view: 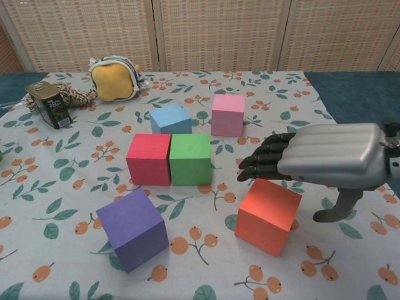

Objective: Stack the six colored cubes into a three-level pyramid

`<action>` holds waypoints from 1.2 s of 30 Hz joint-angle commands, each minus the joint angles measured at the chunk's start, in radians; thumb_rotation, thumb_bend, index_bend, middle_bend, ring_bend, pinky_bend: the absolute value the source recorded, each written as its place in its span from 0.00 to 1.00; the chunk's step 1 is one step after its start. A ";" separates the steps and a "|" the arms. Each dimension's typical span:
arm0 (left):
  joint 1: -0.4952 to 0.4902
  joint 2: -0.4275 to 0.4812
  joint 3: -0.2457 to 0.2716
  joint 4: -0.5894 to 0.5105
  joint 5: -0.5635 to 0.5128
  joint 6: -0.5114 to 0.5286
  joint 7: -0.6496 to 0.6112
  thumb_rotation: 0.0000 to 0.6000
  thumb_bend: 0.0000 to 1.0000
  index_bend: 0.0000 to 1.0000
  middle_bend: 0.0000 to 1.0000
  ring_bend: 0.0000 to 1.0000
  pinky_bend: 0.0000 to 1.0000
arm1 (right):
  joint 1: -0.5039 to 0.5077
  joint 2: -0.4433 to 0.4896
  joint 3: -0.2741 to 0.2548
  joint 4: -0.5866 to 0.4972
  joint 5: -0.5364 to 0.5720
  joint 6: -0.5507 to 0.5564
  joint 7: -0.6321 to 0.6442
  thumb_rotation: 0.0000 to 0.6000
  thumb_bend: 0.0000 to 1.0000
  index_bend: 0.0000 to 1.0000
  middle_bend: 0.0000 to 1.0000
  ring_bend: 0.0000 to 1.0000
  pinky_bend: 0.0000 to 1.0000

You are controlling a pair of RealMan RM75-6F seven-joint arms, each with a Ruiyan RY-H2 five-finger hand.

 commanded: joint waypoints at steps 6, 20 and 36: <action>-0.002 -0.001 0.000 0.002 0.001 -0.004 0.004 1.00 0.31 0.00 0.00 0.00 0.09 | -0.007 -0.064 0.025 0.038 0.063 0.007 -0.047 1.00 0.15 0.22 0.00 0.00 0.04; -0.002 0.021 0.011 -0.011 0.028 -0.014 -0.043 1.00 0.32 0.00 0.00 0.00 0.09 | -0.101 -0.094 0.083 -0.006 0.101 0.193 -0.032 1.00 0.15 0.87 0.32 0.10 0.31; -0.005 0.017 0.009 -0.003 0.027 -0.012 -0.024 1.00 0.32 0.00 0.00 0.00 0.10 | -0.039 -0.215 0.291 -0.047 0.709 0.420 -0.227 1.00 0.22 0.89 0.35 0.15 0.35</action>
